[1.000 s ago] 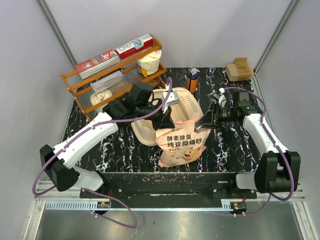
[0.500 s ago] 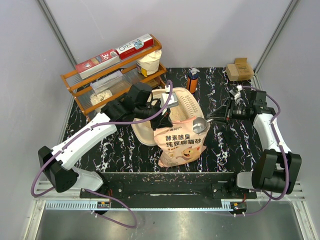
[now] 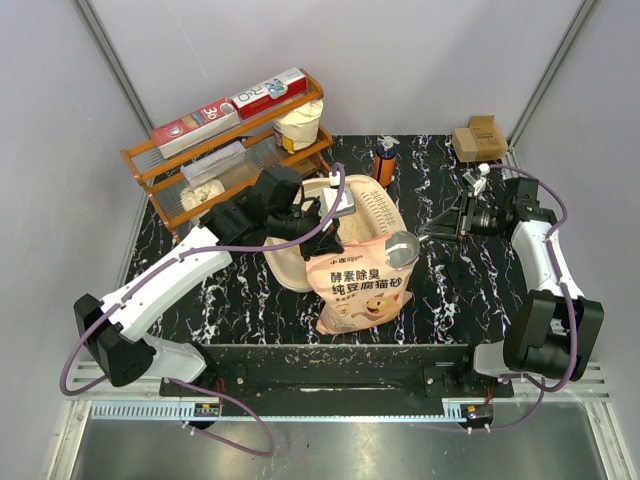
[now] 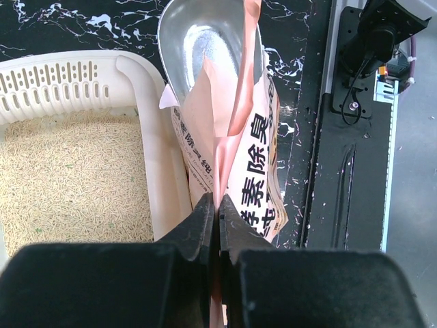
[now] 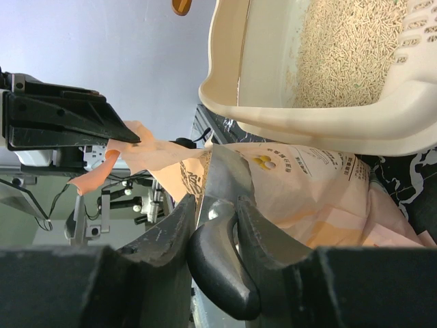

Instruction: Fill the litter box with clean litter

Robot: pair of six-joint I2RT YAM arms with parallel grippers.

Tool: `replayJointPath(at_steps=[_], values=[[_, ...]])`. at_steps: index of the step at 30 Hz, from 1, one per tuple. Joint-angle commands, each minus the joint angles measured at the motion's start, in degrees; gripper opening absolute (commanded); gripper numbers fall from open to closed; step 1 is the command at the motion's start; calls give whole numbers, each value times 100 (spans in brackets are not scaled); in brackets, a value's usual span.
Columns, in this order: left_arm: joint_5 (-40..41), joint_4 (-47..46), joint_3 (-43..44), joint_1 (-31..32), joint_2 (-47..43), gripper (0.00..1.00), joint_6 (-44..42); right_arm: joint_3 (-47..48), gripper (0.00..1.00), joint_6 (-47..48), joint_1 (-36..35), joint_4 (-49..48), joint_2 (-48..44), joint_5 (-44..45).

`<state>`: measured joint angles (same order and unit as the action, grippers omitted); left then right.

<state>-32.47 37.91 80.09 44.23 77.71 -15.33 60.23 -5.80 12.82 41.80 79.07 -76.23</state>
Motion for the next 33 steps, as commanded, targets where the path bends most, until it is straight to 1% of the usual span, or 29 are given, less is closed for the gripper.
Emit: replayJointPath(at_steps=[1,10,18,33], values=[[65,-258,77,-46,-318,0,-137,297,0,343,63,135,-23,-621],[91,-223,24,-55,-353,0,-163,577,0,229,247,188,135,-806],[127,-188,15,-55,-397,0,-189,1113,0,246,300,179,715,-859],[171,-187,-11,-169,-353,0,-102,2062,0,-132,309,153,1778,-1193]])
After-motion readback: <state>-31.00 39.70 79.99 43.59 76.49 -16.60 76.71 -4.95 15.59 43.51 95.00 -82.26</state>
